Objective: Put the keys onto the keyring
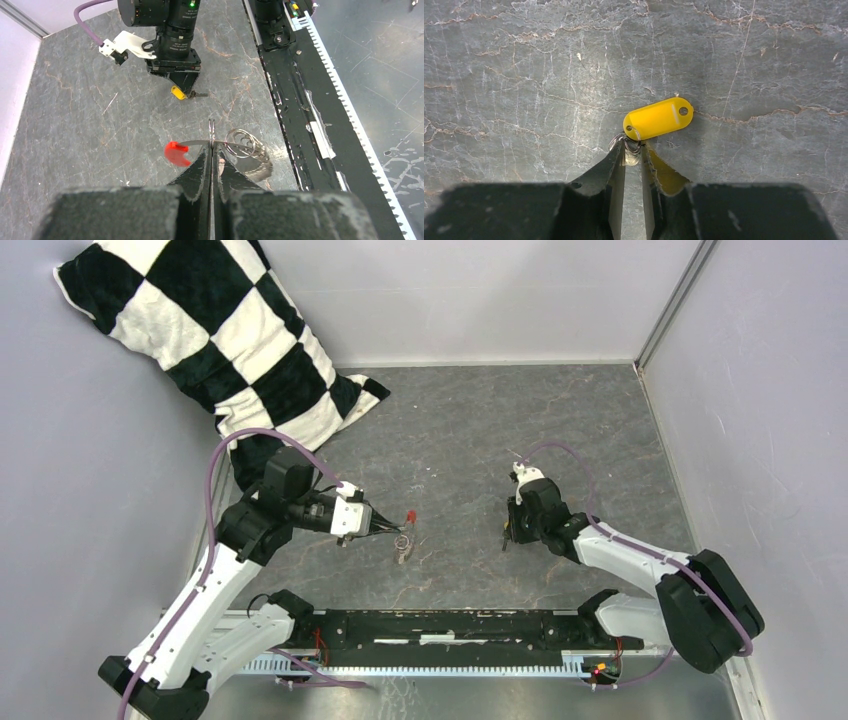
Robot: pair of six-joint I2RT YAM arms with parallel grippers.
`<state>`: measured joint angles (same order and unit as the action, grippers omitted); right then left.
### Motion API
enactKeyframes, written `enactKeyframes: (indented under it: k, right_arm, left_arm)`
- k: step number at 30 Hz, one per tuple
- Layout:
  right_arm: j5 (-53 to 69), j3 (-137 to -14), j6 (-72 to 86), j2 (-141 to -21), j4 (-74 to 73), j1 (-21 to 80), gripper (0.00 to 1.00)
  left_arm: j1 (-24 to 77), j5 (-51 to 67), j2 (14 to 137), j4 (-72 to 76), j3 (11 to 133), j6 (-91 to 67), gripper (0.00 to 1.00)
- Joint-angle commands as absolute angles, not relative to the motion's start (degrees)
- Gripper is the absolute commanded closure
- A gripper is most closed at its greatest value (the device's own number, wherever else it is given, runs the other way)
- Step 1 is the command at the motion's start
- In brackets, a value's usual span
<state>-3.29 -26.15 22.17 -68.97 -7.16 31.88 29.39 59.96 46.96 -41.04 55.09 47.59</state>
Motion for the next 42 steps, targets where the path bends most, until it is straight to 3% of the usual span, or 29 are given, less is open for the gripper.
enactKeyframes:
  k: [1, 11, 19, 28, 37, 42]
  right_arm:
    - [-4.7, -26.0, 21.3, -69.3, -4.3, 32.1, 0.78]
    - [-4.6, -26.6, 20.1, -70.0, -3.5, 32.2, 1.00]
    - [5.7, -31.1, 15.0, -65.7, -1.8, 32.7, 0.99]
    - [12.5, -37.0, 5.7, -59.0, -3.9, 41.0, 0.99]
    - [22.1, -33.0, -11.8, -44.9, 11.1, 48.2, 1.00]
    - [27.0, -40.4, -16.0, -48.2, 6.8, 49.8, 1.00]
  left_arm:
    - [29.5, 60.4, 46.0, -40.6, 55.9, 48.8, 0.98]
    - [29.5, 60.6, 45.5, -40.6, 55.7, 48.5, 0.98]
    - [29.5, 59.6, 46.2, -40.6, 55.4, 47.2, 0.98]
    - [29.5, 60.5, 47.7, -40.6, 55.8, 46.5, 0.98]
    - [29.5, 63.7, 47.3, -40.6, 55.6, 44.8, 0.98]
    - [29.6, 64.2, 48.0, -36.4, 56.2, 39.1, 0.98]
